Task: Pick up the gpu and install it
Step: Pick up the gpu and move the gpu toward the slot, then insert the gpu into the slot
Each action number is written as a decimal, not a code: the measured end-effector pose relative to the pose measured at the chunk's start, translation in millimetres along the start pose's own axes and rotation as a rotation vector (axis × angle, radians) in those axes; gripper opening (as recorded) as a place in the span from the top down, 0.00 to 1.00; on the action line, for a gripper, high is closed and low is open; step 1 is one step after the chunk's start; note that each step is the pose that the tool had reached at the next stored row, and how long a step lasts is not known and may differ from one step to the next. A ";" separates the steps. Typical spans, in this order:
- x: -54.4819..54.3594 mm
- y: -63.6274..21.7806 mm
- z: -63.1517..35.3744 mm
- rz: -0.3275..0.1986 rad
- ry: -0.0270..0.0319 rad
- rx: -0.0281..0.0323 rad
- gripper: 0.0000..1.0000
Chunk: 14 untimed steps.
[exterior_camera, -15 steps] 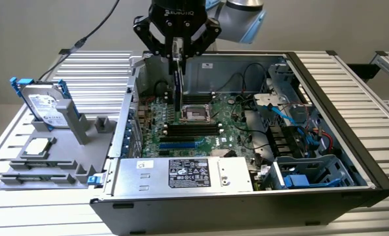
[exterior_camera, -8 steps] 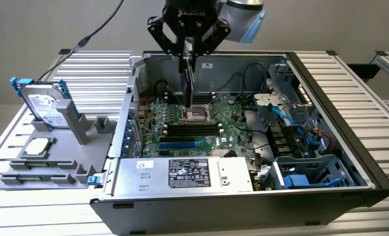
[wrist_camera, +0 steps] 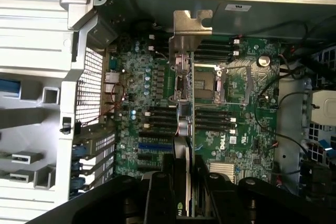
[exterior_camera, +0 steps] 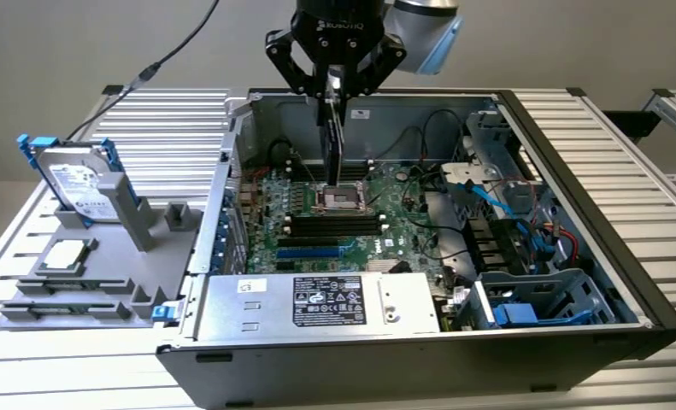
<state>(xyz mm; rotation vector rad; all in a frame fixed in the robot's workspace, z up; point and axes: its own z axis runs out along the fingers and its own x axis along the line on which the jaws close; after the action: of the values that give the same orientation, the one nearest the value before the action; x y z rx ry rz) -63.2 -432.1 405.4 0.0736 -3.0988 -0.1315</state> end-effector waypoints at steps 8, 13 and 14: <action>0.0 0.0 -0.1 0.000 0.0001 0.0001 0.73; 0.0 0.0 0.0 0.000 0.0001 0.0001 0.73; -0.2 0.0 0.5 -0.001 0.0001 0.0001 0.73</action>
<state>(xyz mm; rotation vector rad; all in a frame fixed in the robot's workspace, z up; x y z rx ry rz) -63.1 -432.1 404.8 0.0747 -3.0986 -0.1313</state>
